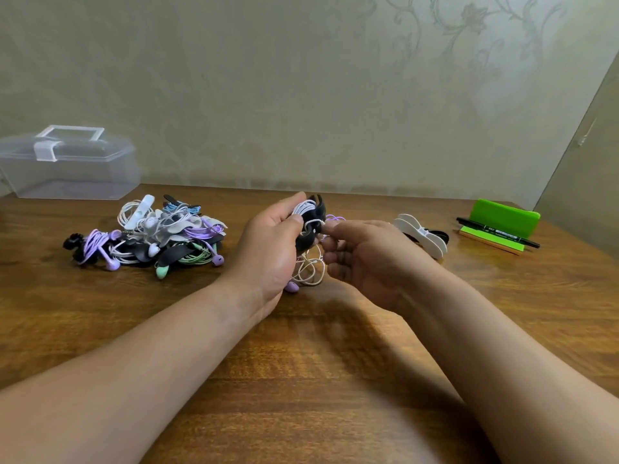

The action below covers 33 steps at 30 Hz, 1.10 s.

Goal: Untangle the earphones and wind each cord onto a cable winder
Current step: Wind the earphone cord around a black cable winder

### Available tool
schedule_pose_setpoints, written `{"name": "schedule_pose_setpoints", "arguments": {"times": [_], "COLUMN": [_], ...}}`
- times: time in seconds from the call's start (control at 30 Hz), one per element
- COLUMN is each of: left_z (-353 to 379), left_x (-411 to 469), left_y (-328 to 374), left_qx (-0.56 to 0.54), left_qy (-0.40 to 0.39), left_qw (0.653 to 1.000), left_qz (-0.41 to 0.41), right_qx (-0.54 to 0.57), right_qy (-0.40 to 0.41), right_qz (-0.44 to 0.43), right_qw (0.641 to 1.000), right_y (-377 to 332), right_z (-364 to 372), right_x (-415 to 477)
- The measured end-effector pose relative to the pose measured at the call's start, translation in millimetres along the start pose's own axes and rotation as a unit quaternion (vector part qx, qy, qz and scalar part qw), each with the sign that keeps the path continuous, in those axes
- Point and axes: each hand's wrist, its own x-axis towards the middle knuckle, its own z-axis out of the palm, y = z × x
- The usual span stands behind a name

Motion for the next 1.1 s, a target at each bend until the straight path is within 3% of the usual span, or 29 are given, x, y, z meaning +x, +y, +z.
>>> {"name": "schedule_pose_setpoints", "arguments": {"times": [0.2,0.37,0.57,0.63,0.77,0.97,1.1], "left_z": [-3.1,-0.5,-0.4,-0.6,-1.5,0.5,-1.1], "left_x": [-1.4,-3.3,0.4,-0.8,-5.3,-7.2,-6.0], "left_y": [2.7,2.5,0.4,1.2,5.1,1.8,2.8], "left_qx": [0.074,0.123,0.115,0.079,0.0,0.002,-0.038], "left_qy": [-0.015,-0.046,-0.031,-0.046,-0.06,-0.047,-0.083], "left_qw": [0.997,0.991,0.993,0.996,0.998,0.999,0.996], "left_qz": [0.017,0.015,0.001,-0.011,-0.005,0.027,0.022], "right_qx": [-0.145,-0.355,-0.425,-0.401,-0.16,-0.047,-0.052], "right_qy": [0.048,0.081,0.109,0.103,0.023,-0.015,-0.02], "right_qz": [-0.078,-0.184,-0.233,-0.22,-0.115,-0.042,-0.063], "right_qw": [0.985,0.913,0.868,0.883,0.98,0.998,0.996], "right_y": [3.1,2.6,3.0,1.9,-1.4,-6.2,-3.4], "right_z": [-1.7,-0.2,-2.5,-3.0,-4.0,-2.6,-3.1], "right_x": [0.9,-3.5,-1.4,-1.7,-1.3,0.1,-0.7]}}
